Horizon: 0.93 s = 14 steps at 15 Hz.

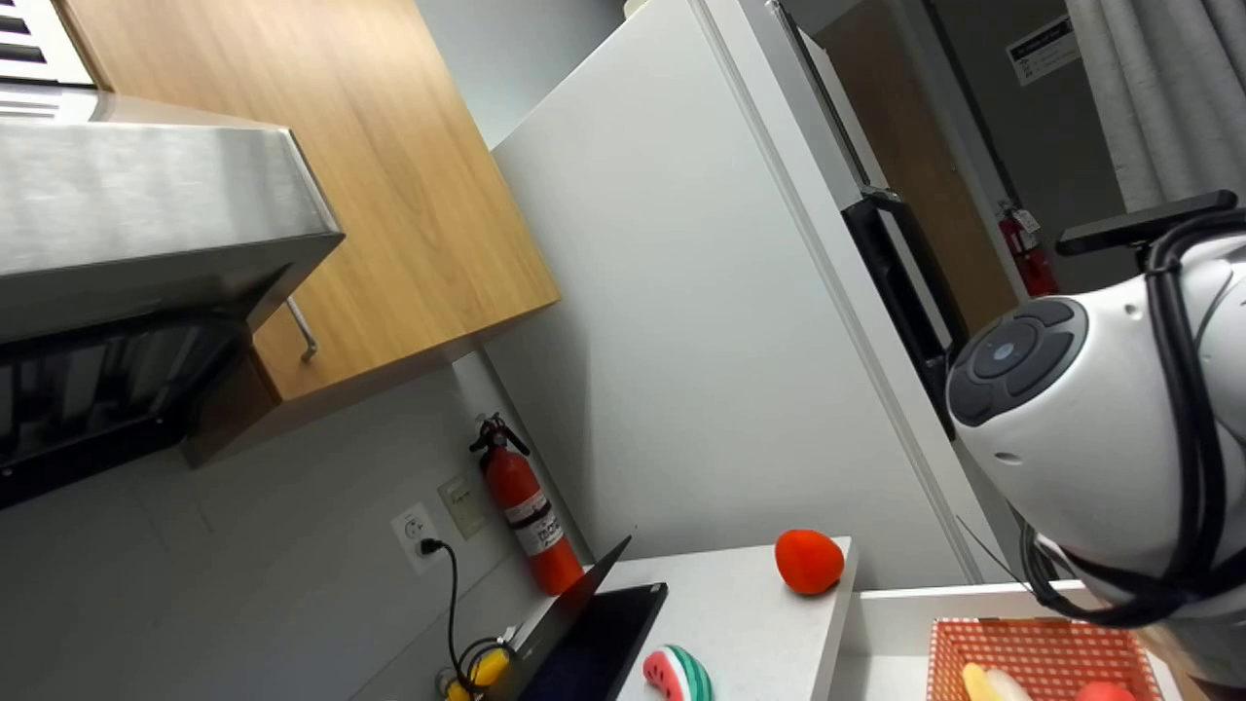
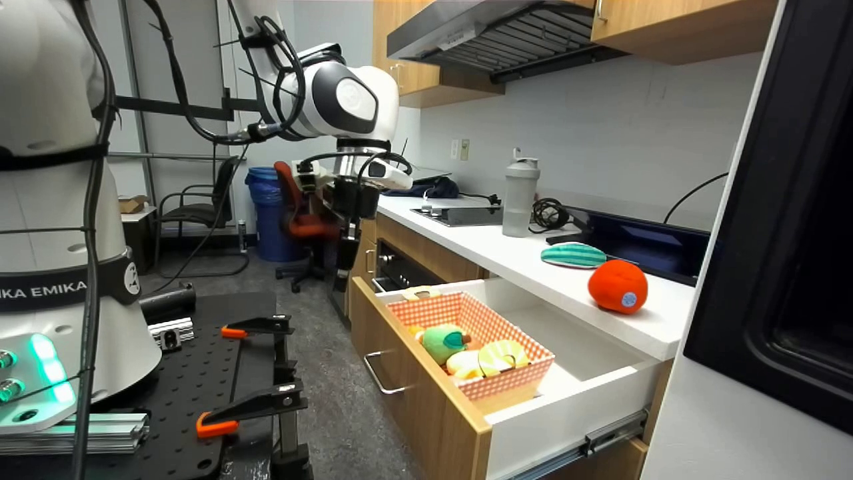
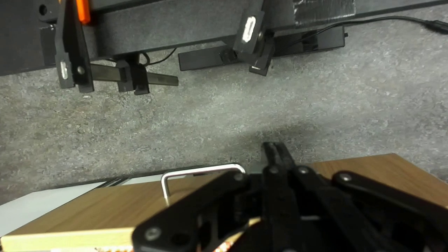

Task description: Move the watermelon and the orange plush toys from the drawer to the counter then close the drawer

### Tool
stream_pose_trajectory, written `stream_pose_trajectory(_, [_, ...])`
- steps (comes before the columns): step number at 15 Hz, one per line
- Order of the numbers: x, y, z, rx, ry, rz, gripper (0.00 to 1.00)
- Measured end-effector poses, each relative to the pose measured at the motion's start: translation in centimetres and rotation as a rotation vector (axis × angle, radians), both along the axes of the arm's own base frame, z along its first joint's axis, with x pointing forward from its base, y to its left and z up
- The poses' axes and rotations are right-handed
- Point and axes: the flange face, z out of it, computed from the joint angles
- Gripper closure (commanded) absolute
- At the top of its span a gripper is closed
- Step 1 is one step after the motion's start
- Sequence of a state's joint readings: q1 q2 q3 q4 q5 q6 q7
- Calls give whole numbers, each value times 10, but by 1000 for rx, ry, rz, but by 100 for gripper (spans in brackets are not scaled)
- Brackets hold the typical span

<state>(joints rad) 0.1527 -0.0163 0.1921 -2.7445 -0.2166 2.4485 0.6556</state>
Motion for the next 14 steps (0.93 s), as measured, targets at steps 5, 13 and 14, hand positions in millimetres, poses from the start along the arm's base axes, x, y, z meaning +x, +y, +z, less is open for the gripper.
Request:
stream_pose_trajectory(5, [14, -20, -24, -4, -21, -20, 100])
stream_pose_trajectory(13, [45, -31, -48, 0, -23, -53, 100])
stream_pose_trajectory(14, [48, -32, -50, -3, -22, -55, 100])
